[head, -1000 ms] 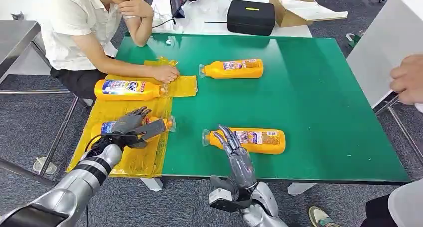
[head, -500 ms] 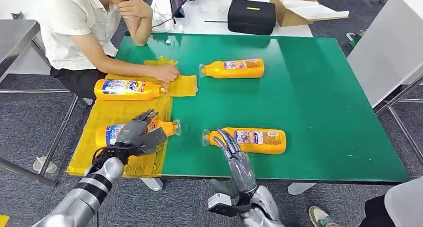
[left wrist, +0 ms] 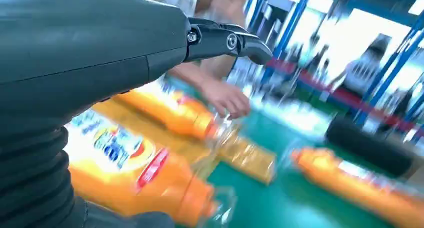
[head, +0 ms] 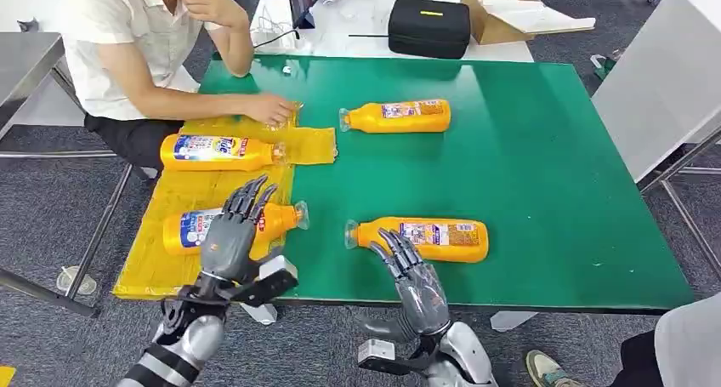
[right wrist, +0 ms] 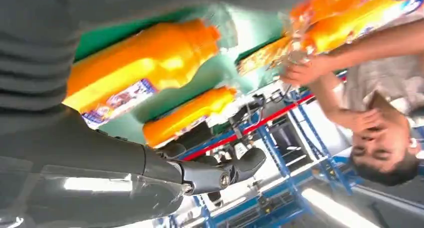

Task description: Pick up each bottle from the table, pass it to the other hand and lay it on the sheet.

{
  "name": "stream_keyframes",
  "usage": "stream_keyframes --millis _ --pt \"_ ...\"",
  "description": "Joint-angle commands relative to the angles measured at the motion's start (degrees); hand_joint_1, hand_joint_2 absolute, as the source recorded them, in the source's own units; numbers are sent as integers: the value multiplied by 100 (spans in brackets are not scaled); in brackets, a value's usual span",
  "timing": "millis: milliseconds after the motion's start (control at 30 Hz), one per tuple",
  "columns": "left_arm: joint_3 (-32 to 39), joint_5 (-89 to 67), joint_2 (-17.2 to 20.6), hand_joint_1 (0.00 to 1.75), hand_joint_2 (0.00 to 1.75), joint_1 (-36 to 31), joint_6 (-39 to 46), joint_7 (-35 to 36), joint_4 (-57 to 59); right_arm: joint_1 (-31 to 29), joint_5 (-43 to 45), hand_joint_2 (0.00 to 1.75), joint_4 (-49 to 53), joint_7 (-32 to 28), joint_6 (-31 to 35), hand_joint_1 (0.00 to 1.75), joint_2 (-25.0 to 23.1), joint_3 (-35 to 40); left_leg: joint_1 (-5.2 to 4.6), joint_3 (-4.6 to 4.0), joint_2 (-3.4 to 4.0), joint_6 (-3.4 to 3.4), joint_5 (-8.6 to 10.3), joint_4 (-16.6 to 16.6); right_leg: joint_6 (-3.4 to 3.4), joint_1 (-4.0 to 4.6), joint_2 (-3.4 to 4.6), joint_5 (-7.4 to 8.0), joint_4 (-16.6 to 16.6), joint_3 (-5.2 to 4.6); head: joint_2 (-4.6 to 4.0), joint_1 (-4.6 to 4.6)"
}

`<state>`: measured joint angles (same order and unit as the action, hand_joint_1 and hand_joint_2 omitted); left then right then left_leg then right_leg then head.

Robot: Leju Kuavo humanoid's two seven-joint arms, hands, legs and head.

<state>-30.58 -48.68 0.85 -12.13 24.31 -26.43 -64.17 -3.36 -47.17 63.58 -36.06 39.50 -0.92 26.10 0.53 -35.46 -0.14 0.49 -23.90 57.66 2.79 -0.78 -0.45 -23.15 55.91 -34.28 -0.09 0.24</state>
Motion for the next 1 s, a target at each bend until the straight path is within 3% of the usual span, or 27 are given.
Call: stream_keyframes --millis 33,67,133,333,400,533,700,1000 --pt "-85 1573 -622 0 175 885 -248 -243 -1362 168 -1710 175 146 1227 50 0 528 -454 -1 8 -8 4 -6 4 -4 1 -7 -6 1 13 0 0" --pt "106 2534 -834 0 175 1115 -822 -98 -1614 264 -2170 175 194 1551 50 0 585 -664 -2 4 -10 4 -4 3 -2 -1 -8 -5 0 8 0 0" --pt "174 3168 -981 0 175 1314 -1171 72 -1801 437 -2452 175 361 1779 50 0 726 -874 -2 16 -12 7 -16 10 -5 0 -10 -15 2 22 0 -2" --pt "195 3217 -965 0 175 1285 -1179 45 -1708 488 -2431 175 411 1750 50 0 747 -892 -8 -1 -2 10 -11 2 -4 -3 -2 -3 -5 4 0 2" --pt "244 3916 -1040 0 175 1327 -1448 128 -1595 456 -2697 175 380 2141 50 0 857 -961 -13 3 0 9 -12 2 -6 -2 0 -3 -5 6 0 -2" --pt "-272 3594 -992 0 175 1119 -1032 -153 -1176 7 -2637 175 -114 2253 -37 0 1188 -963 -15 8 0 13 -9 -1 -3 -4 0 0 -8 7 0 -4" --pt "-510 3653 -982 0 175 904 -887 -227 -1153 -716 -2779 175 -920 2253 -50 0 1179 -693 -10 14 21 18 -9 1 -3 -1 21 7 -14 15 0 -2" --pt "-614 3637 -953 0 175 779 -789 -270 -1142 -1098 -2757 175 -1220 2292 50 0 1176 -608 -20 17 11 24 -1 0 3 -12 7 10 -11 18 0 -2"
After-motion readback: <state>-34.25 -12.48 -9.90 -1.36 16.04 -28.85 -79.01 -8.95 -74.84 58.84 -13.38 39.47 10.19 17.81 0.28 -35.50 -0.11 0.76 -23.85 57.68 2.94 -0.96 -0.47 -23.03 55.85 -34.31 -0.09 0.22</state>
